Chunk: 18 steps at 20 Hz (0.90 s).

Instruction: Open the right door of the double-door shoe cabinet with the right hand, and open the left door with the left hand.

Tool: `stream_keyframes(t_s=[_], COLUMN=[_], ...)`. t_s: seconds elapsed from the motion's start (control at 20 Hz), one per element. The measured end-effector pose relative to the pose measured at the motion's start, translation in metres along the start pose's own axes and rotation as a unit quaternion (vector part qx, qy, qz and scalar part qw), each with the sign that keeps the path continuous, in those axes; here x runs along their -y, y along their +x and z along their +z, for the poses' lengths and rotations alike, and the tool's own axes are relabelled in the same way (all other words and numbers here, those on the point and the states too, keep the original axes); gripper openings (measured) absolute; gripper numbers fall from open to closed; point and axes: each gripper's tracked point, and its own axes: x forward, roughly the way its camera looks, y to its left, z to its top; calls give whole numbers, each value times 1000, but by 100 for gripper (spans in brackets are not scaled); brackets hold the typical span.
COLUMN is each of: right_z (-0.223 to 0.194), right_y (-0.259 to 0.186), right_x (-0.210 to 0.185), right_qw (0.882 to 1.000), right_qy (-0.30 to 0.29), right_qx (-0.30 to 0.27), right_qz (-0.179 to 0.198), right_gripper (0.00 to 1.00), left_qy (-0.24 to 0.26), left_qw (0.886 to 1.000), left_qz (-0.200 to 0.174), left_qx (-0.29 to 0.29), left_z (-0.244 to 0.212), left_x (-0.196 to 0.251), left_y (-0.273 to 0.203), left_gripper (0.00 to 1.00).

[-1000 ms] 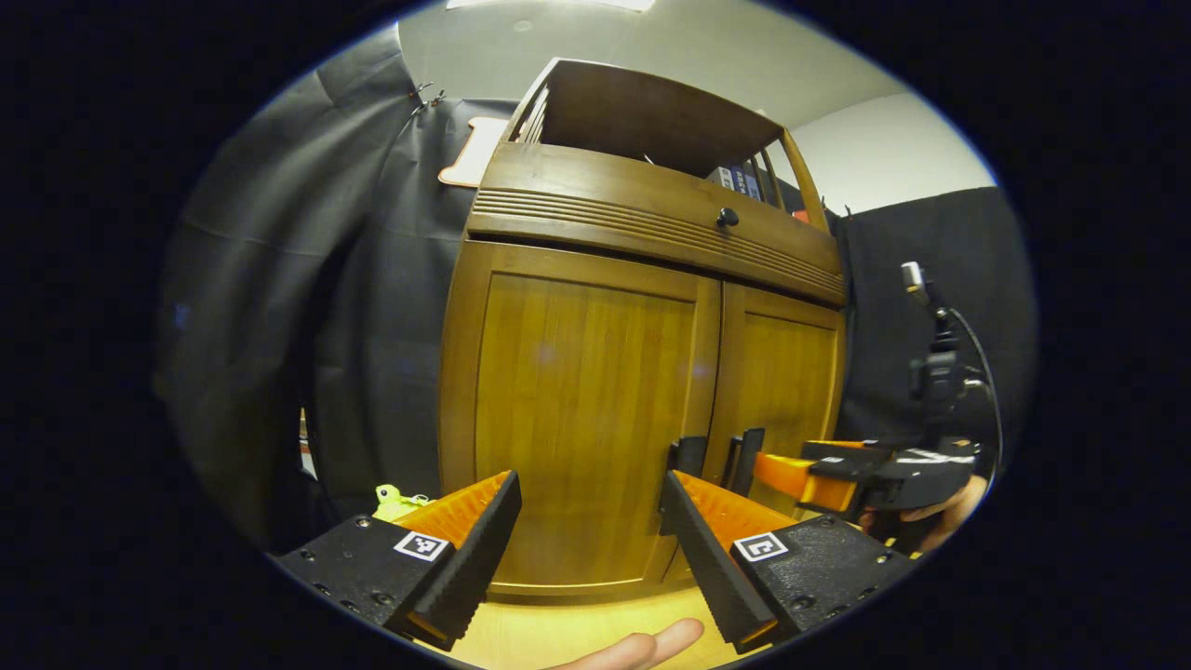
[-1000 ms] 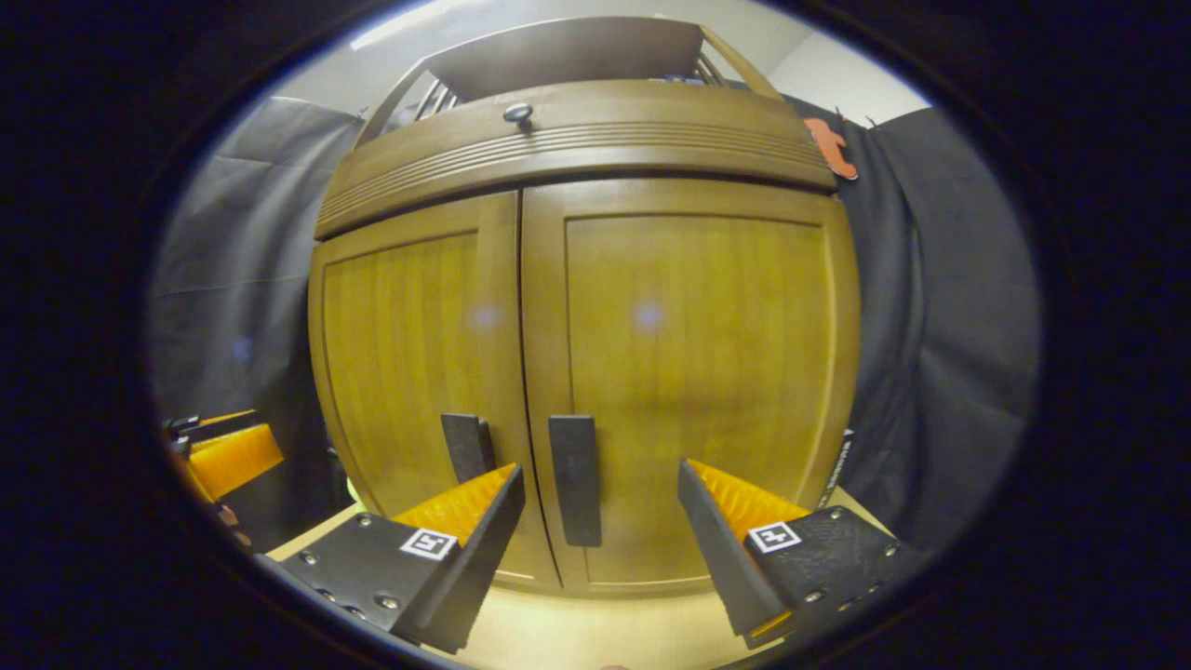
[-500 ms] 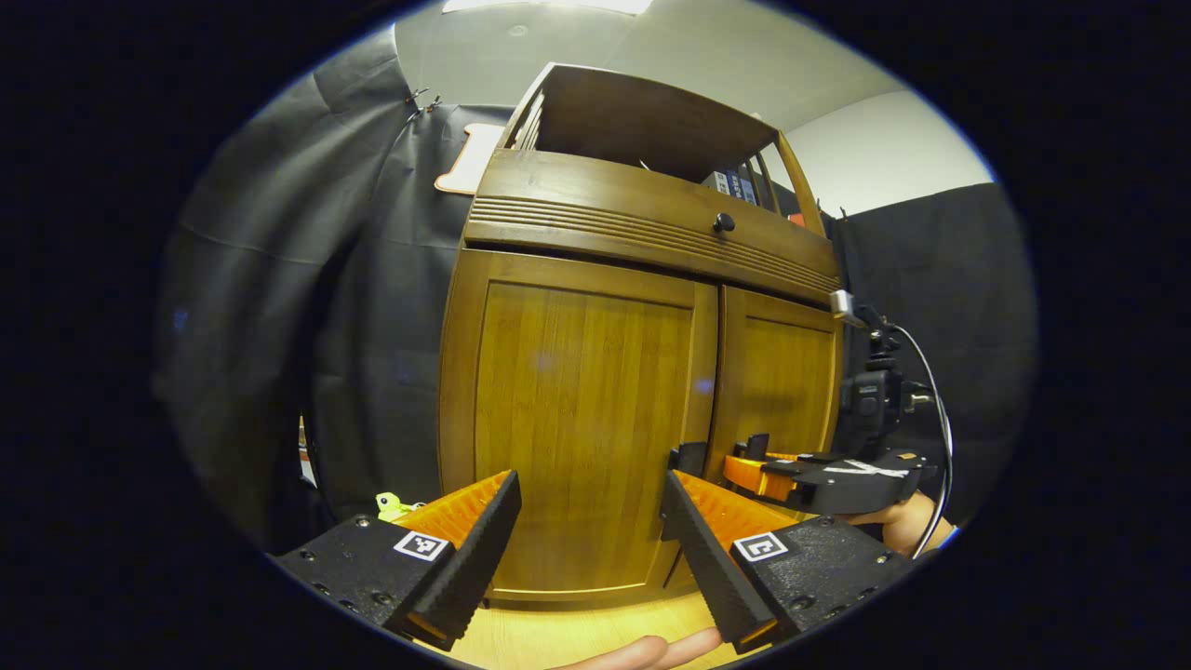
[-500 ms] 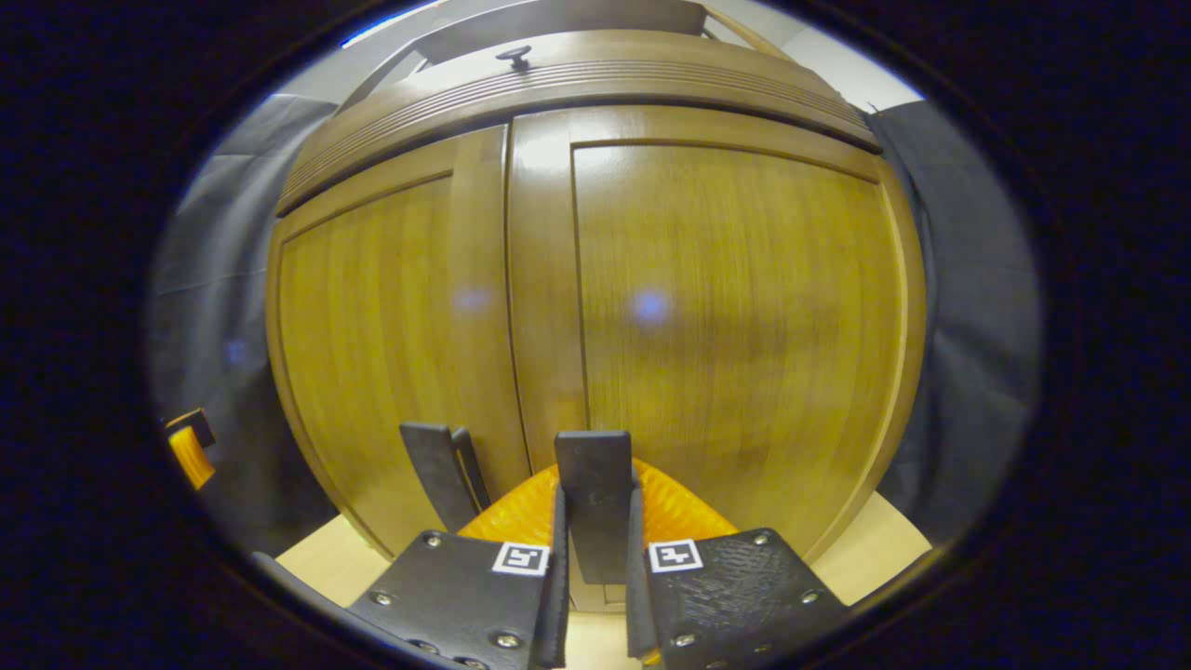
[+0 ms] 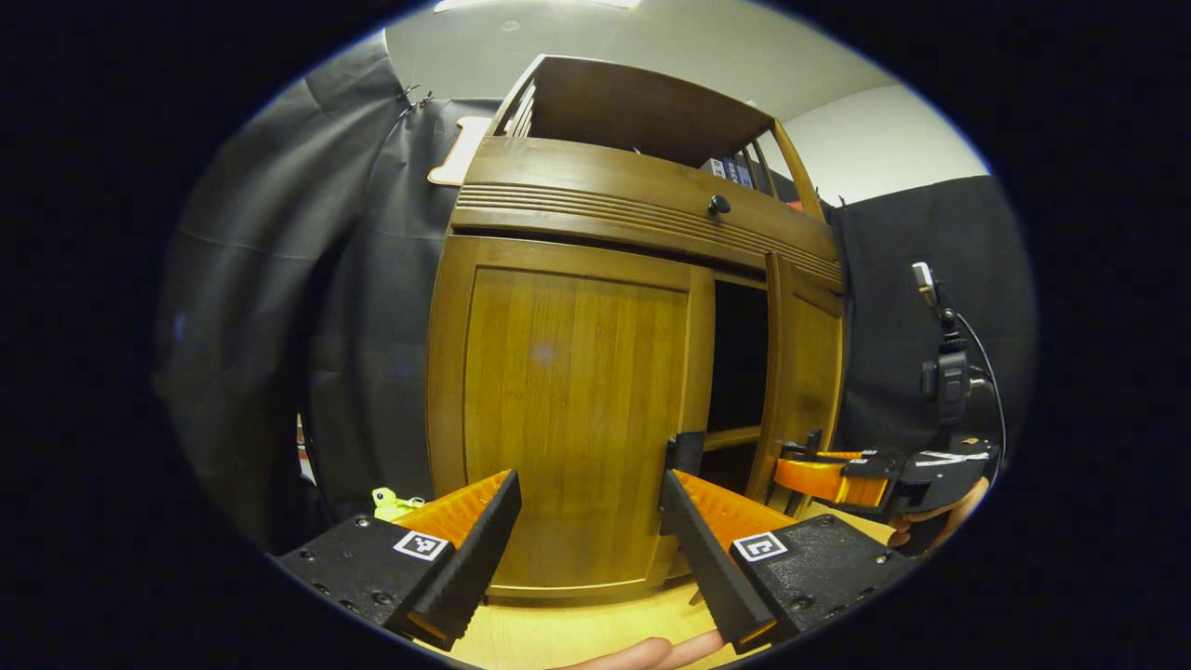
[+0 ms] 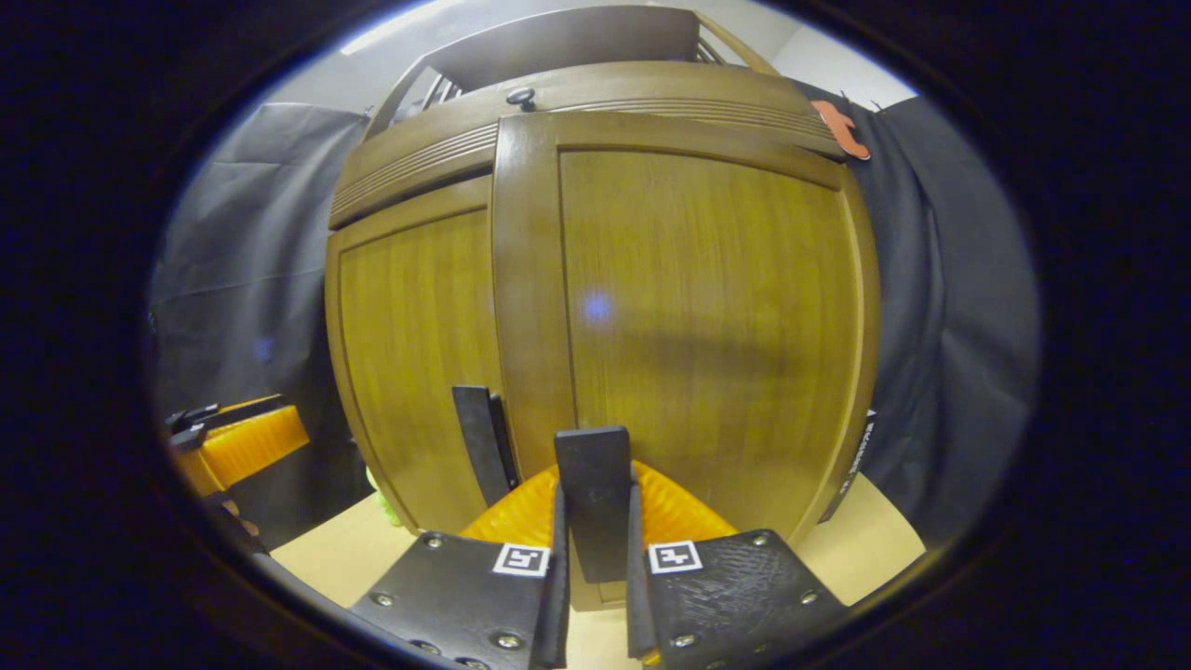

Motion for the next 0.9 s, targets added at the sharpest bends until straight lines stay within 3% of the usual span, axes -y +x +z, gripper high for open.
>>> stream_keyframes(t_s=[0.1, 0.2, 0.25, 0.65, 0.7, 0.9], right_z=[-1, -3, -4, -5, -6, -6], right_y=[-8, -19, -24, -53, -56, -69], right_x=[2, 6, 9, 20, 23, 31], right_qw=[1000, 1000, 1000, 1000, 1000, 1000], right_qy=[-1, -4, -4, -13, -14, -10], right_qx=[1, 1, 2, 11, 13, 16], right_qz=[2, 4, 4, 10, 10, 6], right_gripper=[24, 27, 27, 24, 24, 24], left_qy=[-2, -2, -1, 13, 14, 13], left_qw=[1000, 1000, 1000, 1000, 1000, 1000], left_qz=[-4, -2, 0, 7, 8, 15], left_qx=[0, 1, 0, -5, -6, -12], left_z=[1, 1, 0, -6, -6, -10], left_x=[2, 3, 2, 3, 3, 2], left_y=[0, -1, -1, 4, 4, 7], left_gripper=[95, 95, 91, 92, 95, 92])
